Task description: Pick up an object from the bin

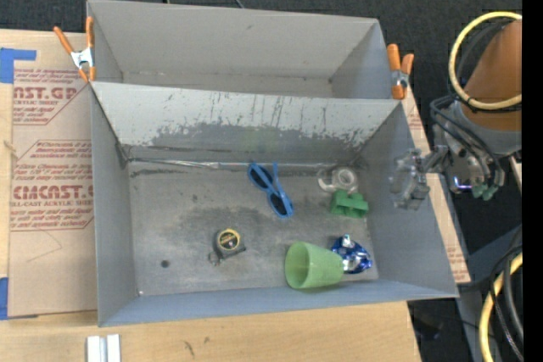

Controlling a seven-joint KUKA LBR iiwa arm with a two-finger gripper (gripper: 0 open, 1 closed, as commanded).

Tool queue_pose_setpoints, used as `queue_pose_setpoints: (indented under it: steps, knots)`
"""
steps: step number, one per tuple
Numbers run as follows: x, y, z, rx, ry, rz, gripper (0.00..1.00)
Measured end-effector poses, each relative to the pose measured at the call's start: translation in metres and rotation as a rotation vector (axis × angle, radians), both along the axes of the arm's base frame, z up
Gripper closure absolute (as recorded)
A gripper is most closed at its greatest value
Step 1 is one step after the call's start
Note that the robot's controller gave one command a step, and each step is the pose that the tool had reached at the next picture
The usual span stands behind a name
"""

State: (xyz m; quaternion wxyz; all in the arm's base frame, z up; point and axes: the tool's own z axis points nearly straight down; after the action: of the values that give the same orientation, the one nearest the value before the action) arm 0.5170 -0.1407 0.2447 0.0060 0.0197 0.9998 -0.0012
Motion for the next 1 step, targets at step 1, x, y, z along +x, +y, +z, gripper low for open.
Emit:
queue_pose_setpoints:
  steps: [1]
  knots:
    - [-0.0328, 0.0465, -0.1143, 0.004, 0.018, 0.242, 1.0]
